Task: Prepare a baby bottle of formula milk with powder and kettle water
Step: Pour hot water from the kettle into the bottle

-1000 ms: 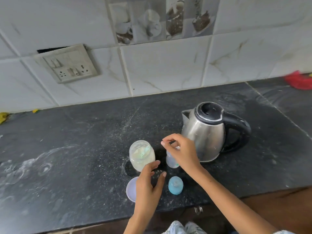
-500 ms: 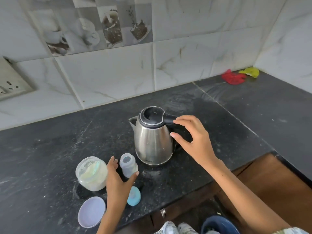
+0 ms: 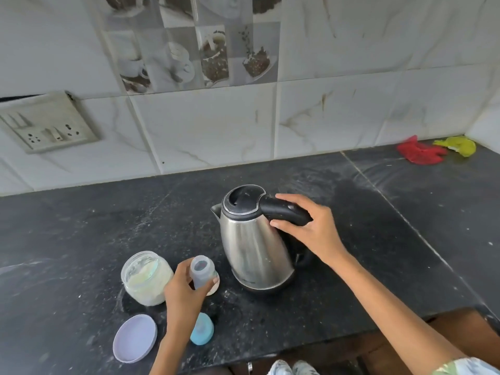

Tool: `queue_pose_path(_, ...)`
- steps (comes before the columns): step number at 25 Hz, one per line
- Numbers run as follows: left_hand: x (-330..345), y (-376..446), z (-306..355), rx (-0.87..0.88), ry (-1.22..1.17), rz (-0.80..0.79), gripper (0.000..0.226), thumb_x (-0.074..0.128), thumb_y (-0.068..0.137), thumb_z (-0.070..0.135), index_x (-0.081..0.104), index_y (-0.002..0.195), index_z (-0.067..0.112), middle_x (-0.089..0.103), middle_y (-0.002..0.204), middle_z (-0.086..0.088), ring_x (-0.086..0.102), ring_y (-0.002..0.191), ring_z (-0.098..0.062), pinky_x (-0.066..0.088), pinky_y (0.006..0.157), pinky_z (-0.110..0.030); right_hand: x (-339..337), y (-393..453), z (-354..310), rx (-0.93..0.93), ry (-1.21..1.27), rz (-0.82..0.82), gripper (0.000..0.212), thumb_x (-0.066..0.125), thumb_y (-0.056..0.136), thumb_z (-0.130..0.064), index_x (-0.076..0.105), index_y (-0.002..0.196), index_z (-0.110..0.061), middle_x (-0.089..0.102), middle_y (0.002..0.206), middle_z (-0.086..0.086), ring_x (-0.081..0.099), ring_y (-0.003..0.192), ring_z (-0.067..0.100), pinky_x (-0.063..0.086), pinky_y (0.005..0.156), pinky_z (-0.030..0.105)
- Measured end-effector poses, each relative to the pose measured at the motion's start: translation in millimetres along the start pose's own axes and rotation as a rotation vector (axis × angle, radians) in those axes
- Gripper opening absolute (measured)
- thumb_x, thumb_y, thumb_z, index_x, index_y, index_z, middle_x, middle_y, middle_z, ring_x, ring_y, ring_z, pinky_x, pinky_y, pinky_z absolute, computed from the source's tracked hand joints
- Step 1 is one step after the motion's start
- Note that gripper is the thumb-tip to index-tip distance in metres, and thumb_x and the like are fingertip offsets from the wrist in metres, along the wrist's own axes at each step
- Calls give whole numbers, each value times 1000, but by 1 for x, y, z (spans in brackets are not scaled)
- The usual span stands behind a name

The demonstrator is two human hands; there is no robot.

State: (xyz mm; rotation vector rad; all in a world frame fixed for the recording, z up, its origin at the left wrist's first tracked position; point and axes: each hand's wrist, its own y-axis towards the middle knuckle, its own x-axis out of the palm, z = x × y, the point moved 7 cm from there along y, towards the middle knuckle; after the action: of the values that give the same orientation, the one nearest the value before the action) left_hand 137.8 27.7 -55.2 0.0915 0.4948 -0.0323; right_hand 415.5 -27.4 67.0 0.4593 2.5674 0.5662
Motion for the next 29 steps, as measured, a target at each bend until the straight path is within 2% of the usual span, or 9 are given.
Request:
queue_pose_path(4,-4,5,11,47,10,-5,52,84,65,10,58,106,27,66,96,14,61,90,-5,42,72,-14,-11,29,-31,-34,-57,-159,49,90,64,-23,69,108,-21,72,103,-14,67,96,-1,48,87,11)
queue_pose_path(8,-7,16,16,72,32,-21,61,85,61,9,56,113,23,65,98,14,60,91,-5,43,75,-17,0,47,-57,-66,-150,-308,47,90,63,-31,70,104,-25,74,95,-13,69,88,3,53,83,23)
queue_pose_path(10,-9,19,15,64,29,-17,62,86,58,8,54,109,20,65,97,13,60,90,-5,44,74,-18,9,54,-65,-88,-203,-377,45,90,63,-34,71,104,-28,74,92,-15,69,85,2,53,80,22)
queue_pose_path(13,-11,19,14,53,17,-33,56,86,57,5,53,99,20,65,92,16,61,88,0,43,68,-10,22,61,-77,-129,-268,-460,43,89,64,-35,72,102,-30,74,88,-17,68,81,2,51,75,19)
queue_pose_path(16,-11,20,15,71,15,-68,54,85,57,4,55,98,21,66,94,16,60,87,5,44,69,-7,35,67,-85,-166,-322,-520,43,89,64,-35,72,103,-29,71,85,-20,65,77,0,48,72,17)
queue_pose_path(21,-11,23,17,95,14,-116,52,83,58,6,58,99,25,67,96,17,59,91,6,45,71,-9,48,81,-91,-156,-388,-596,45,87,64,-43,71,103,-29,73,87,-10,66,77,11,53,76,39)
queue_pose_path(25,-11,25,20,99,26,-162,54,83,58,6,58,101,27,65,94,19,58,88,9,41,69,-3,60,90,-99,-156,-432,-685,42,89,64,-38,72,101,-27,70,81,-14,61,73,8,46,68,24)
queue_pose_path(29,-11,27,22,131,61,-185,56,84,57,11,60,106,26,65,96,18,56,86,9,38,69,1,70,94,-108,-154,-494,-761,41,89,64,-36,72,100,-24,66,75,-16,58,71,5,41,61,18)
